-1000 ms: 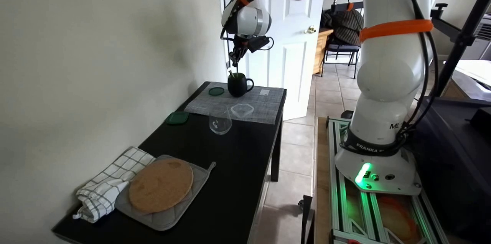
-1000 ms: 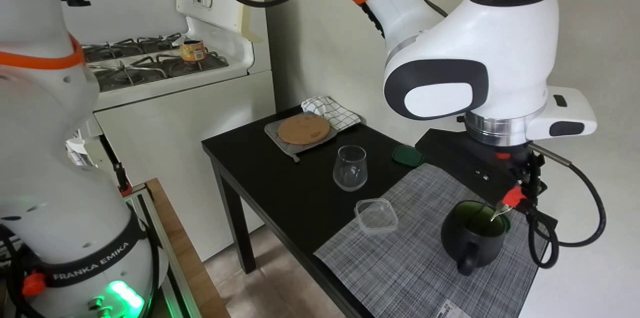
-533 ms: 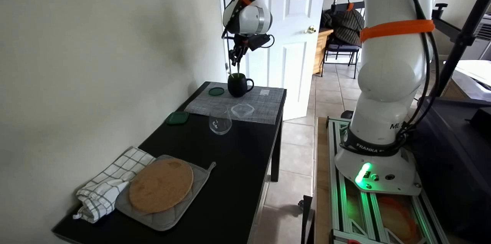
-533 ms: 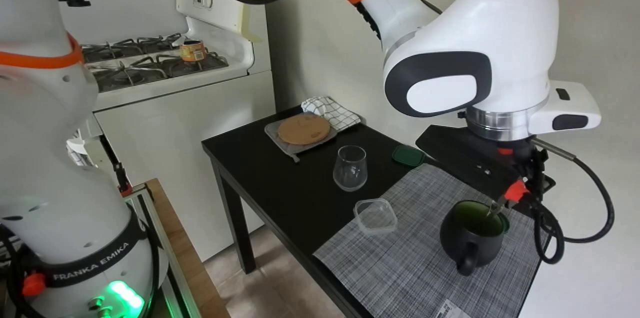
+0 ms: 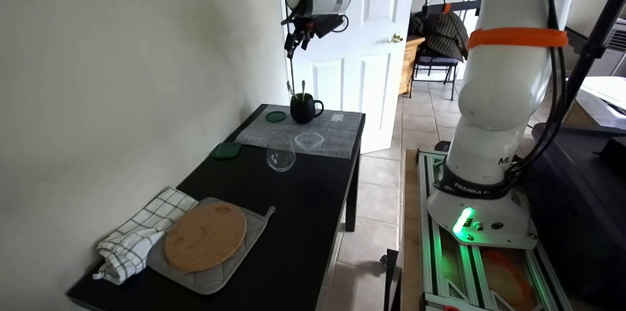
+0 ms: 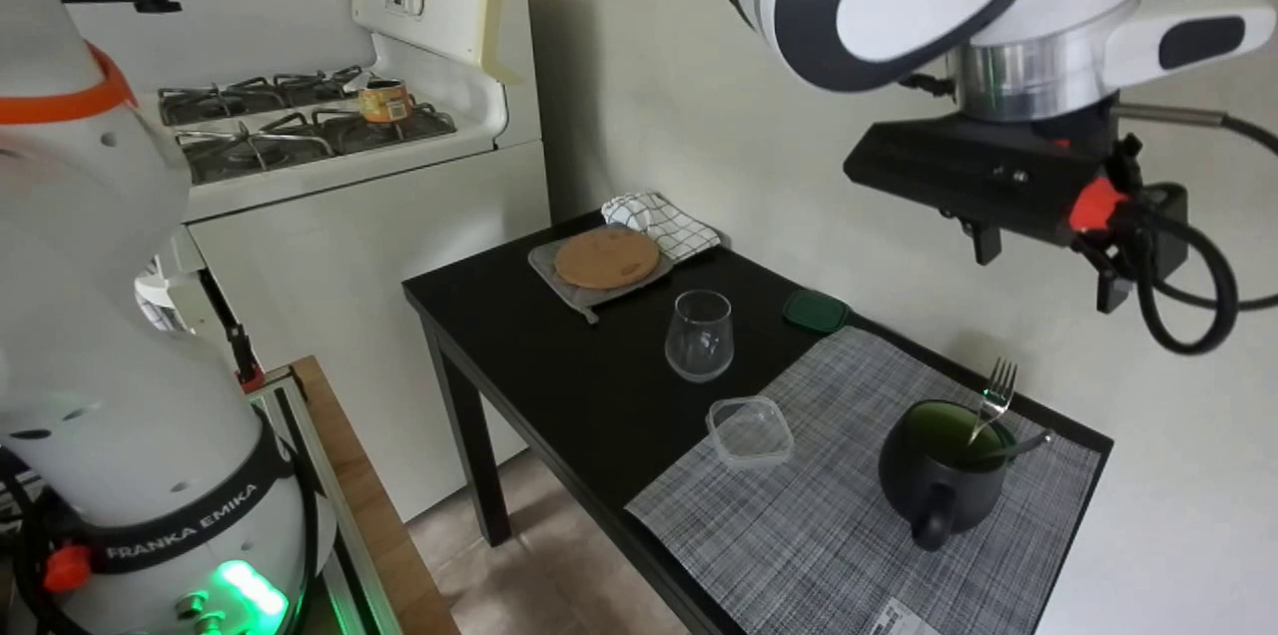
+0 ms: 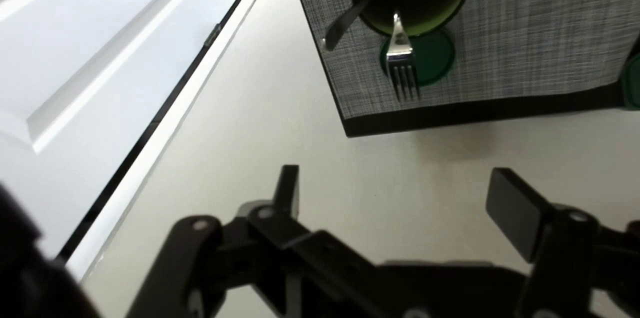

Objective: Pick up the silver spoon from the glass cup and put it in the black mug

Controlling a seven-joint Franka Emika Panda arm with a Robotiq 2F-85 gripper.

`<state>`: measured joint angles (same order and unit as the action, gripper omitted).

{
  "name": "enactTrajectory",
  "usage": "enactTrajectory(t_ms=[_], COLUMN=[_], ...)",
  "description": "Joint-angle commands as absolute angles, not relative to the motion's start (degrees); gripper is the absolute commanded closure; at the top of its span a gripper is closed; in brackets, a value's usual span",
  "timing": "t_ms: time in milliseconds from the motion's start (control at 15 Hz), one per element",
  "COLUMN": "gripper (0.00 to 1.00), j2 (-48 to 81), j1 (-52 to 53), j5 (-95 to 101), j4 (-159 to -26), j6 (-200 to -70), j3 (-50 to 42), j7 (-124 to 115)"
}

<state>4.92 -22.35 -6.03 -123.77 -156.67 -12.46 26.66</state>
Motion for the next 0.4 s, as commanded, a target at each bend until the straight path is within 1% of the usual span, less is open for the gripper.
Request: enactTrajectory(t_ms=[0,133,200,333], gripper=[0.00,0.00,0.00,0.01], j2=[-8.00,-13.38,-6.91,-11.57], j1=[-20.76,-19.03,-18.44,-17.64], j5=[-11.88,-17.75,-12.89,-15.18], j4=[-129.40,-130.13,-126.13,-127.47], j6=[-143.70,-134.91,-140.01,-135.39], j3=[-12.95,-16.11,-15.60,-17.29], j7=[36.61,42.51,36.59,39.80])
